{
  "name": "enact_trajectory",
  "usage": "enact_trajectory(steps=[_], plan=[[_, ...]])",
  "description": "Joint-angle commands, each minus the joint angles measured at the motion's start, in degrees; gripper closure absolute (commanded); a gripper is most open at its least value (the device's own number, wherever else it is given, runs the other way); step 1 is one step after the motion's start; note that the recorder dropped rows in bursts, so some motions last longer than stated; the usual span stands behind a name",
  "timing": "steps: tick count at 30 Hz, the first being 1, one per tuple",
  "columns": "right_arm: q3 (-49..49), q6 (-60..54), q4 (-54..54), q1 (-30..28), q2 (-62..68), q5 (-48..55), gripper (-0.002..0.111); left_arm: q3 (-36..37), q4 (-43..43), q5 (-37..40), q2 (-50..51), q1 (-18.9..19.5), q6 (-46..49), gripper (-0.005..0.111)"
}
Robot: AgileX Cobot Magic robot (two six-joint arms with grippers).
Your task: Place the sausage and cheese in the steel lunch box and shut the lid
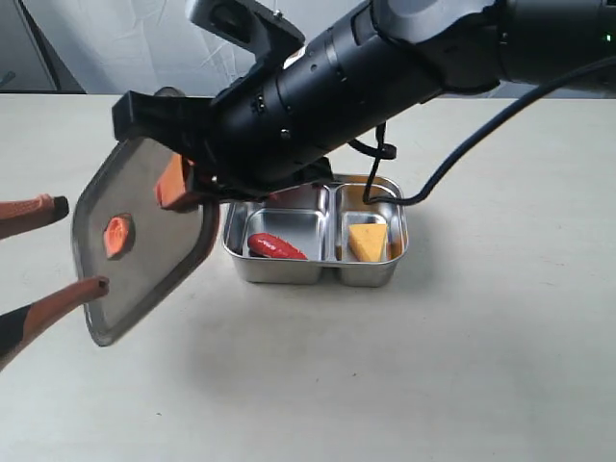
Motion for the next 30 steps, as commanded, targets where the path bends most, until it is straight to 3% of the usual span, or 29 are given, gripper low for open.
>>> enact_trajectory(steps=[1,8,11,16,19,23,30], plan=[[0.1,-2.4,-0.1,-1.2,-0.3,0.8,0.109,-0.4,-1.6,-0.1,-0.3,-0.3,1.6,0.056],[0.1,-5.3,-0.9,-1.3,-1.0,-2.9,0.109,-0.4,-1.8,-6.7,-0.3,-0.3,-3.3,0.056],[0.1,-5.3,-2.4,-2.7,-2.1,-5.4,0.109,-0.4,-1.6,-14.0,-0.3,-0.3,-12.9,0.056],[0.1,-10.9,7.1,-12.8,-2.8,1.5,0.109,-0.4,-1.7,-25.7,-0.3,-0.3,-32.1,0.056],[0.2,-19.0,15.4,-19.8,-2.8,8.3,0.109,-0.4,-4.2,-24.7,0.5,-0.3,-33.2,0.056],[0.3,-26.2,21.9,-26.6,-2.8,12.9,0.109,-0.4,-14.1,-20.7,4.7,-0.3,-32.6,0.056],[2.6,-30.1,25.4,-34.5,-1.7,15.9,0.109,-3.5,-14.1,-19.5,15.6,-0.3,-32.6,0.056]])
